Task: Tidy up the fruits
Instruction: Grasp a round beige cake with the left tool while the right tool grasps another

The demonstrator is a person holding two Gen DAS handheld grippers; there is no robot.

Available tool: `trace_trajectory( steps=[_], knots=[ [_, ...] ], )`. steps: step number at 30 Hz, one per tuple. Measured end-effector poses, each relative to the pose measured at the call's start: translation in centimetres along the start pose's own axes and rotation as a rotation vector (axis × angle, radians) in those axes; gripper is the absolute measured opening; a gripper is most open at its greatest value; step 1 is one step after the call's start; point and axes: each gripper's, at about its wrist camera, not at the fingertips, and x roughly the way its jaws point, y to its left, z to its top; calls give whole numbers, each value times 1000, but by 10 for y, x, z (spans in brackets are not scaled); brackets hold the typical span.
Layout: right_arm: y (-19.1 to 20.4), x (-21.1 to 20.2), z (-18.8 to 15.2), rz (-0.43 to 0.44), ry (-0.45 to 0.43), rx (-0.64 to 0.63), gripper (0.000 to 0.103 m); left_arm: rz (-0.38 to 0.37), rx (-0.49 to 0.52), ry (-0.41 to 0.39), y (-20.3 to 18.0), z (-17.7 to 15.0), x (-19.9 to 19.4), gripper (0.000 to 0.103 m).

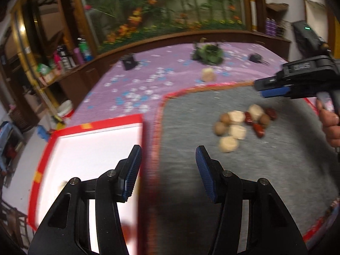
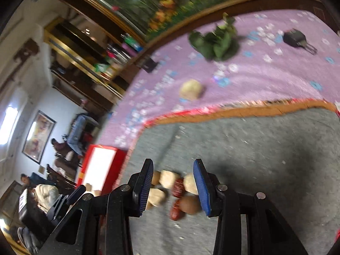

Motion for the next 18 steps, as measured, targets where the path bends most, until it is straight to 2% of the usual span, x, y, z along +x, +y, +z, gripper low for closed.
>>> trace_trajectory(
  steps=[4, 10, 18],
  knots=[
    [-4, 8, -2, -55, 53, 8, 38, -62, 37, 34, -22, 5, 8, 53],
    [-7, 22, -6, -99, 104, 21, 38, -107, 50, 92, -36, 9, 30, 53],
    [13, 36, -15, -199, 106, -125, 39, -197, 58, 151, -46, 10, 47, 53]
  ],
)
